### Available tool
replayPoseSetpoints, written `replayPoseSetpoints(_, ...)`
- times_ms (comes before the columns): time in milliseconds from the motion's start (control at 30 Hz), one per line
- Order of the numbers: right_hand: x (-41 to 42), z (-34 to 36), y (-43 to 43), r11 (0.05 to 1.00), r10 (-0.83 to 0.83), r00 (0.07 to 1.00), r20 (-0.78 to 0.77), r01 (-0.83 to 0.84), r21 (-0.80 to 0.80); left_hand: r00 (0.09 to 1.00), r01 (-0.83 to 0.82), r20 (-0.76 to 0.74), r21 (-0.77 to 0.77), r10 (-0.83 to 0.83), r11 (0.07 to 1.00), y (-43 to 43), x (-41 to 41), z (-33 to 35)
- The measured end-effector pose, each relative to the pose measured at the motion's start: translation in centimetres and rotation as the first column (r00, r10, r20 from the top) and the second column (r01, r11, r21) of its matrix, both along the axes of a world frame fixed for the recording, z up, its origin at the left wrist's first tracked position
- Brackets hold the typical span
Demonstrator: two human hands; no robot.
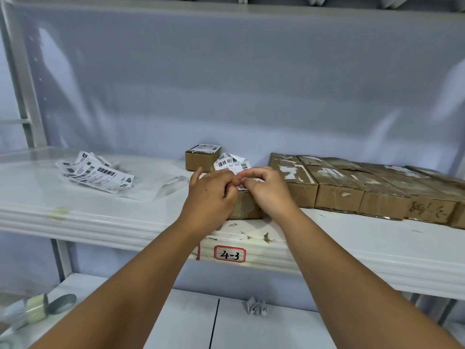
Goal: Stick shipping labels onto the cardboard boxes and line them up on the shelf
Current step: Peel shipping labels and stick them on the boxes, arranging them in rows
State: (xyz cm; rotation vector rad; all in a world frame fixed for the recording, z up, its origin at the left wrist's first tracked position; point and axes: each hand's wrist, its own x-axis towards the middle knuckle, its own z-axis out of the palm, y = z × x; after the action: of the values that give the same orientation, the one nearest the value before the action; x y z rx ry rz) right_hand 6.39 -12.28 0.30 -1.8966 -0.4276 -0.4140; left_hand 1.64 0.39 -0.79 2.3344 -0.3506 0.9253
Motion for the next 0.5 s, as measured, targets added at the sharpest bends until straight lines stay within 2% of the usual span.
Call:
replayPoseSetpoints(67,-0.21,0.08,-0.03,1.000,0.009,1.000,-0.001,-0.009,-0.003,1.000,-0.004,-0.010,0.041,0.005,0.999,-0.06,-0.16,0.03)
replayPoseSetpoints(300,-0.27,0.08,0.04,0.996,0.086,0.994,-0.062,-0.085,0.025,0.998,-0.059,0.021,0.032,0.059,0.998,-0.22,-0.88,0.33)
replayPoseSetpoints(433,-0.23,0.20,-0.06,0.992,0.123,0.987,-0.099,-0.123,0.011,0.995,-0.095,-0.022,0.055,0.096,0.994,-0.38,-1.01,0.43)
replayPoseSetpoints(500,-0.21,0.20,-0.02,0.991,0.130,0.985,-0.110,-0.131,0.001,0.993,-0.089,-0.082,0.011,0.090,0.996,-0.25,-1.01,0.97)
